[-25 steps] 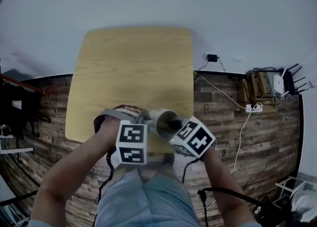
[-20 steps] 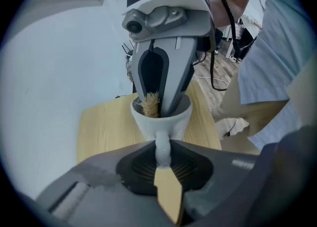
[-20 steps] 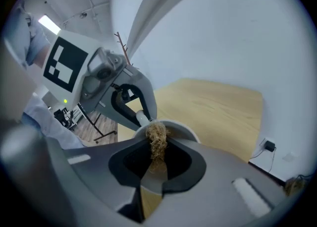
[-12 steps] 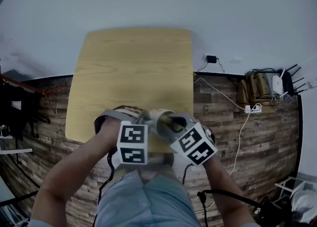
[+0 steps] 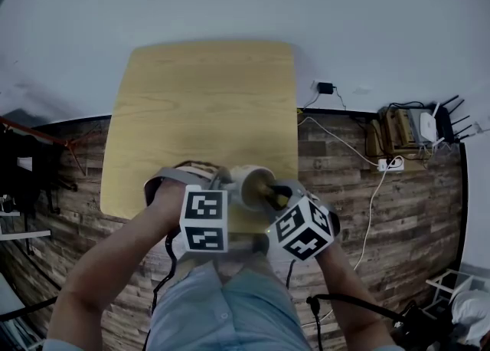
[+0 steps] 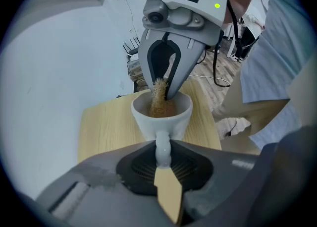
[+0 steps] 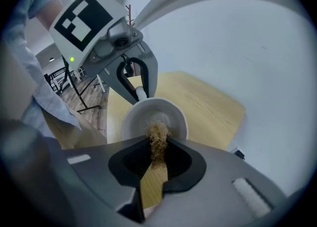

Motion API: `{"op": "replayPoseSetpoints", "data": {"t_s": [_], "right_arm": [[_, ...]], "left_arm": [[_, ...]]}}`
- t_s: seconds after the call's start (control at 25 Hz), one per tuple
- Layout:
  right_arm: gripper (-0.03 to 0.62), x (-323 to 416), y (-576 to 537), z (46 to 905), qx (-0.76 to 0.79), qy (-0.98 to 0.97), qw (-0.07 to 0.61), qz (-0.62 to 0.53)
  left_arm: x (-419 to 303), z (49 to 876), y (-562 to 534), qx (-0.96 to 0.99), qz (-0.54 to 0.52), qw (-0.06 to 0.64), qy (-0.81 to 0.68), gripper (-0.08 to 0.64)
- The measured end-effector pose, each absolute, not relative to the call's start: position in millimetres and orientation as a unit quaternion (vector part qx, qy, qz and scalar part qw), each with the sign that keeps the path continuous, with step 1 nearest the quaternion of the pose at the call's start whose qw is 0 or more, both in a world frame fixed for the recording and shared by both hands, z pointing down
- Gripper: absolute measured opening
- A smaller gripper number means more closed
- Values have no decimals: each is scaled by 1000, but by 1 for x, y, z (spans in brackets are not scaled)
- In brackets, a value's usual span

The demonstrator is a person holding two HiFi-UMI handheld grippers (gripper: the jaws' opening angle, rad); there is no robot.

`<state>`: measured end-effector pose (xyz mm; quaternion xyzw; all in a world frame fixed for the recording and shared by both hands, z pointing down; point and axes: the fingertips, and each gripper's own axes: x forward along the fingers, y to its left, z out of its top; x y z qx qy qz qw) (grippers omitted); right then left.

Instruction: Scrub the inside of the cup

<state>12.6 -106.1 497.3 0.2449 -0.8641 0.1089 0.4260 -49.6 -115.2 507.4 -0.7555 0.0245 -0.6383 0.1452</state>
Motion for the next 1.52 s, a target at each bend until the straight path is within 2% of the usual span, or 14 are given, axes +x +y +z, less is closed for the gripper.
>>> {"op": "replayPoseSetpoints", "data": {"t_s": [0.4, 0.6, 0.76, 1.2, 1.52], "right_arm": [[55, 4, -92, 496, 227, -860, 423, 174], [55, -16, -92, 474, 230, -884, 354, 199], [55, -14, -105, 460, 254, -889, 336, 177], [55, 10, -123, 460, 270, -883, 370, 104], [57, 28, -107, 475, 275, -869, 396, 113]], "left_arm": [[-49, 508, -116, -756, -638, 143, 30, 66], [-49, 507, -115, -756, -638, 146, 27, 66], [-50, 508, -115, -756, -637, 148, 23, 66], [-50, 508, -116, -756, -638, 146, 24, 66], [-50, 507, -116, -756, -638, 143, 26, 66]]}}
